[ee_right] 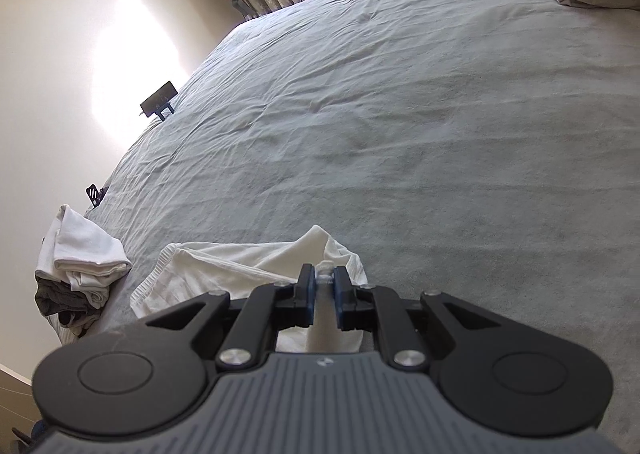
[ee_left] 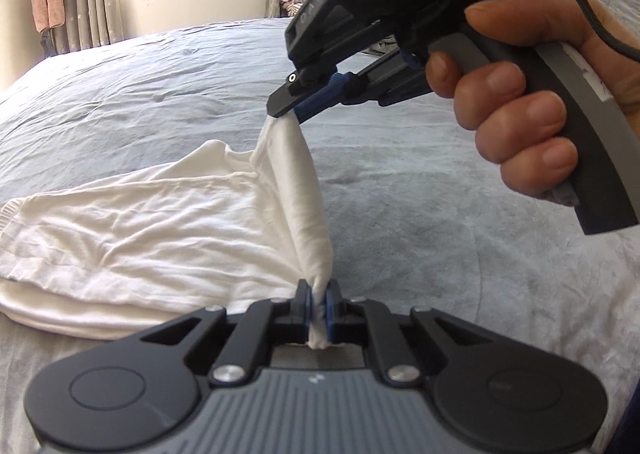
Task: Fold clothes
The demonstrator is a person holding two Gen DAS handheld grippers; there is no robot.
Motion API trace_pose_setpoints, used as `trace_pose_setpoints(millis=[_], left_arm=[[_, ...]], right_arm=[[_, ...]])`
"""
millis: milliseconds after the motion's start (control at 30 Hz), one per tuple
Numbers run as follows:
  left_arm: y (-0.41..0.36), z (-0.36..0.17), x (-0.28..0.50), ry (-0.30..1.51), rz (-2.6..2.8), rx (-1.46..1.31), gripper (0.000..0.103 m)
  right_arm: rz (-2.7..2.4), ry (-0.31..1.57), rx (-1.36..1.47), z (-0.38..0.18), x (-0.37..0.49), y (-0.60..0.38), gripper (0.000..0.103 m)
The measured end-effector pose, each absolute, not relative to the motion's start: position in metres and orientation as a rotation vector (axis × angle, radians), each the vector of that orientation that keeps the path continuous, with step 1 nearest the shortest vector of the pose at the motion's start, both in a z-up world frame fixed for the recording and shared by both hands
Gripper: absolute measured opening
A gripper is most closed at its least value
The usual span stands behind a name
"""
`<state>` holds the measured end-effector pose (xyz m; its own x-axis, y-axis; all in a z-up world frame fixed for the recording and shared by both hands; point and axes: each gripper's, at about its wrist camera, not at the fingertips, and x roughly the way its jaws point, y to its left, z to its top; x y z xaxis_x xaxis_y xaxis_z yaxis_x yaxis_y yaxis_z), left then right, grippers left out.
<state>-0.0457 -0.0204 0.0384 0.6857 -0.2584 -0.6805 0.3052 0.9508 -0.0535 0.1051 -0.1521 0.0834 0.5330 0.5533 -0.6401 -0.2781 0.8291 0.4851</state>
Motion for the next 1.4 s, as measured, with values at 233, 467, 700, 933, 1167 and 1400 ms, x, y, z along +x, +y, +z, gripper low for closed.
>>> trace_pose_setpoints(millis=[233,467,700,933,1167,1400], left_arm=[[-0.001,0.045,-0.037,0.757,-0.352,0.023,0.006],[-0.001,0.035,-0.036,0.752,-0.412,-0.026,0.006],[0.000,0.028,-0.033,0.761,-0.428,-0.040,0.006],[0.002,0.031,-0.033,0.762,-0.455,-0.064,0.006],[0.021,0.043,-0.030,0.747,-0.465,-0.165,0.006],[0.040,0.057,-0.028,0.729,-0.488,-0.250,0.006]], right_arm=[[0.480,0.878,0.311,0.077,0.106,-0.147,0.009],[0.428,0.943,0.342,0.062,0.111,-0.159,0.040],[0.517,0.968,0.360,0.057,0.107,-0.153,0.060],[0.437,0.937,0.245,0.052,0.106,-0.143,0.008],[0.415,0.906,0.314,0.060,0.110,-0.153,0.008],[0.421,0.880,0.401,0.074,0.105,-0.152,0.008]])
